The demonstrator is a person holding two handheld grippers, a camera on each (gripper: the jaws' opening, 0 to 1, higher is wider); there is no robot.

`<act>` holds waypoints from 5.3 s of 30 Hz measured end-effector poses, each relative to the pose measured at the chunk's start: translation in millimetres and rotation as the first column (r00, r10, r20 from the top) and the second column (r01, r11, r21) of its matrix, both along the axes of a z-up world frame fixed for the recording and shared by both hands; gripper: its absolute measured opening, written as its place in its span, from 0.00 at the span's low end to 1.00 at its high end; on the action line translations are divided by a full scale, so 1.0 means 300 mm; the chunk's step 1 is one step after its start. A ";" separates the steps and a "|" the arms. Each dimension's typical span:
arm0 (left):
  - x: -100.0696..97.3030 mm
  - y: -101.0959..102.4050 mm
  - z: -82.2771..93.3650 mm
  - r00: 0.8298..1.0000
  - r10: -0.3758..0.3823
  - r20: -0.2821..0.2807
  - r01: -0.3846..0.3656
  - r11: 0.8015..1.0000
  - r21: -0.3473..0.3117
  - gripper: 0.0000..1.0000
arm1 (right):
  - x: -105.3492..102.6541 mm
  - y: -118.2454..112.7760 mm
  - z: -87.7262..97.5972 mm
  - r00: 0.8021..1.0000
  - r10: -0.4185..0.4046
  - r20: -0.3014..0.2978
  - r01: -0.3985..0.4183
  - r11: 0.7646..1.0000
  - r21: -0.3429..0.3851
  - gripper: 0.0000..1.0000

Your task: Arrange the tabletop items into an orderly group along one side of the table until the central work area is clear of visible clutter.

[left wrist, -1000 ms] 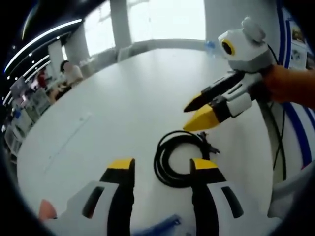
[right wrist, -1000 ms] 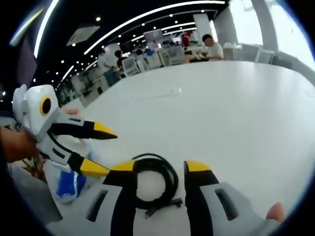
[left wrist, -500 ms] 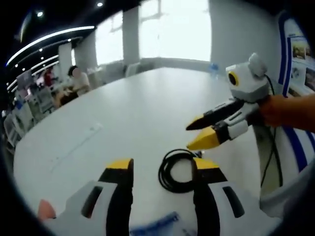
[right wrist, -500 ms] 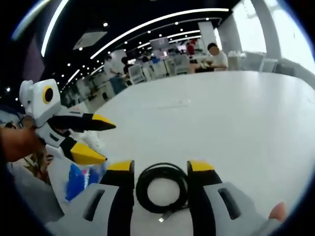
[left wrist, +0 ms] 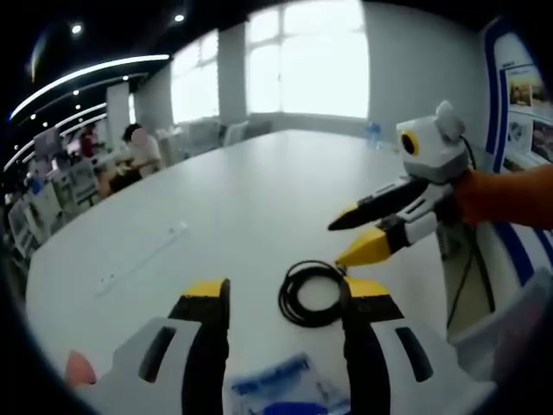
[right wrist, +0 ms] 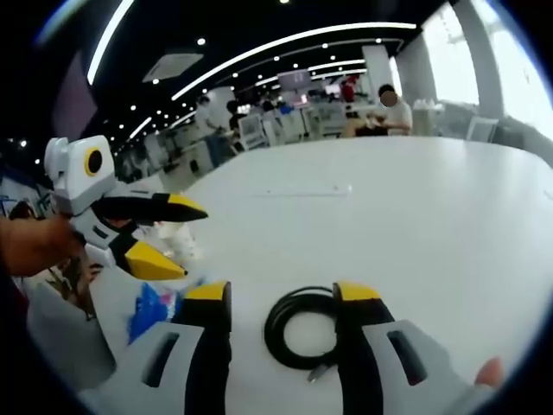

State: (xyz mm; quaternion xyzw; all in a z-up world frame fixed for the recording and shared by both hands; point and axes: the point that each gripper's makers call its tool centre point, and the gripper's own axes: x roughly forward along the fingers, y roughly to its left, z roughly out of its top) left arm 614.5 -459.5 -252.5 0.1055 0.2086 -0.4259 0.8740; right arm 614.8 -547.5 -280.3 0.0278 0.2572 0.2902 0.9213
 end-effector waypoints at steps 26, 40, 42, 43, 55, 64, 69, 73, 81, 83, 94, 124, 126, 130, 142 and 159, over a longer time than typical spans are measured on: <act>-0.227 0.388 -0.015 0.998 0.063 -0.019 -0.063 0.998 -0.008 0.51 | -0.235 0.276 0.021 0.980 0.200 0.004 -0.200 0.980 -0.001 0.78; -0.328 0.508 -0.120 0.996 0.050 -0.075 -0.047 0.998 0.044 0.52 | -0.387 0.411 0.003 0.959 0.283 -0.024 -0.283 0.959 0.001 0.81; -0.344 0.517 -0.138 0.995 0.041 -0.087 -0.036 0.998 0.054 0.52 | -0.411 0.425 -0.007 0.954 0.297 -0.035 -0.297 0.955 -0.007 0.81; -0.349 0.521 -0.145 0.995 0.038 -0.090 -0.033 0.998 0.059 0.52 | -0.420 0.430 -0.010 0.953 0.301 -0.040 -0.301 0.953 -0.010 0.81; -0.373 0.559 -0.230 0.993 -0.015 -0.118 0.033 0.988 0.150 0.49 | -0.520 0.501 -0.071 0.933 0.339 -0.120 -0.347 0.936 -0.058 0.79; -0.348 0.560 -0.276 0.989 -0.044 -0.144 0.068 0.984 0.166 0.46 | -0.588 0.531 -0.156 0.915 0.314 -0.253 -0.340 0.938 -0.064 0.70; -0.339 0.556 -0.294 0.986 -0.060 -0.157 0.088 0.981 0.174 0.46 | -0.613 0.540 -0.203 0.895 0.280 -0.348 -0.317 0.947 -0.054 0.57; -0.336 0.552 -0.310 0.983 -0.072 -0.168 0.101 0.980 0.174 0.44 | -0.620 0.539 -0.234 0.876 0.232 -0.423 -0.274 0.961 -0.040 0.47; -0.320 0.553 -0.340 0.978 -0.069 -0.198 0.104 0.980 0.172 0.41 | -0.594 0.558 -0.268 0.860 0.197 -0.471 -0.241 0.970 -0.035 0.39; -0.316 0.551 -0.345 0.977 -0.068 -0.201 0.104 0.979 0.173 0.40 | -0.580 0.553 -0.276 0.861 0.179 -0.476 -0.224 0.974 -0.039 0.39; -0.317 0.528 -0.369 0.970 -0.074 -0.231 0.115 0.979 0.169 0.26 | -0.523 0.519 -0.307 0.867 0.098 -0.488 -0.160 0.984 -0.085 0.27; -0.318 0.535 -0.360 0.967 -0.032 -0.252 0.079 0.980 0.181 0.00 | -0.472 0.453 -0.284 0.892 0.101 -0.441 -0.174 0.976 -0.129 0.03; -0.322 0.535 -0.354 0.968 -0.031 -0.247 0.079 0.980 0.183 0.00 | -0.467 0.449 -0.280 0.893 0.104 -0.438 -0.176 0.976 -0.128 0.03; -0.322 0.533 -0.333 0.971 -0.019 -0.238 0.064 0.981 0.182 0.00 | -0.454 0.442 -0.266 0.899 0.115 -0.422 -0.185 0.974 -0.128 0.02; -0.290 0.460 -0.225 0.983 0.000 -0.182 0.030 0.986 0.165 0.00 | -0.369 0.349 -0.142 0.945 0.103 -0.311 -0.152 0.979 -0.137 0.02; -0.161 0.184 -0.061 0.996 0.003 -0.084 0.006 0.995 0.098 0.00 | -0.237 0.066 0.042 0.993 0.003 -0.118 -0.029 0.975 -0.221 0.02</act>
